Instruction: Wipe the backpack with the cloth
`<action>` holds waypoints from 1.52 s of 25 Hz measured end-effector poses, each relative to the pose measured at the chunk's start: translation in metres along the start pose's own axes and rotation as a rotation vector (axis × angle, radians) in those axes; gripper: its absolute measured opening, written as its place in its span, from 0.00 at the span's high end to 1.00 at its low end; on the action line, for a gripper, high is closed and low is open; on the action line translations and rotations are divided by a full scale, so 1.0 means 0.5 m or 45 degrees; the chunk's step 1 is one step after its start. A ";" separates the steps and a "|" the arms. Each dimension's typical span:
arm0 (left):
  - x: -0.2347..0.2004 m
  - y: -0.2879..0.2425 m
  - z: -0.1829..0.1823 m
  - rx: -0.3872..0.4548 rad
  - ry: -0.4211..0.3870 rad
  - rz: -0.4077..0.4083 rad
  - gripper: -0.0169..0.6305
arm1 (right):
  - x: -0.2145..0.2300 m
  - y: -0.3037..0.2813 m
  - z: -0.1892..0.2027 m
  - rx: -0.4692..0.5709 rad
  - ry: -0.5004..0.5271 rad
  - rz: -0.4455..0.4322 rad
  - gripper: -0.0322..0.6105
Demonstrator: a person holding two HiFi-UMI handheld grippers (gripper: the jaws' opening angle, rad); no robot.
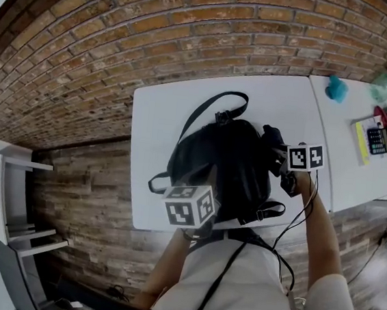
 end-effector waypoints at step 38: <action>0.028 -0.002 0.020 -0.011 -0.007 0.072 0.97 | -0.040 0.094 0.272 0.016 -0.192 0.035 0.89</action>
Point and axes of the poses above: the fingertips, and each gripper's own axes: y backward along the fingers, x to its right, z out of its underside, the point moved 9 cm from there along y, backward along the fingers, and after that the axes turned 8 degrees about -x, right-handed, at the moved point
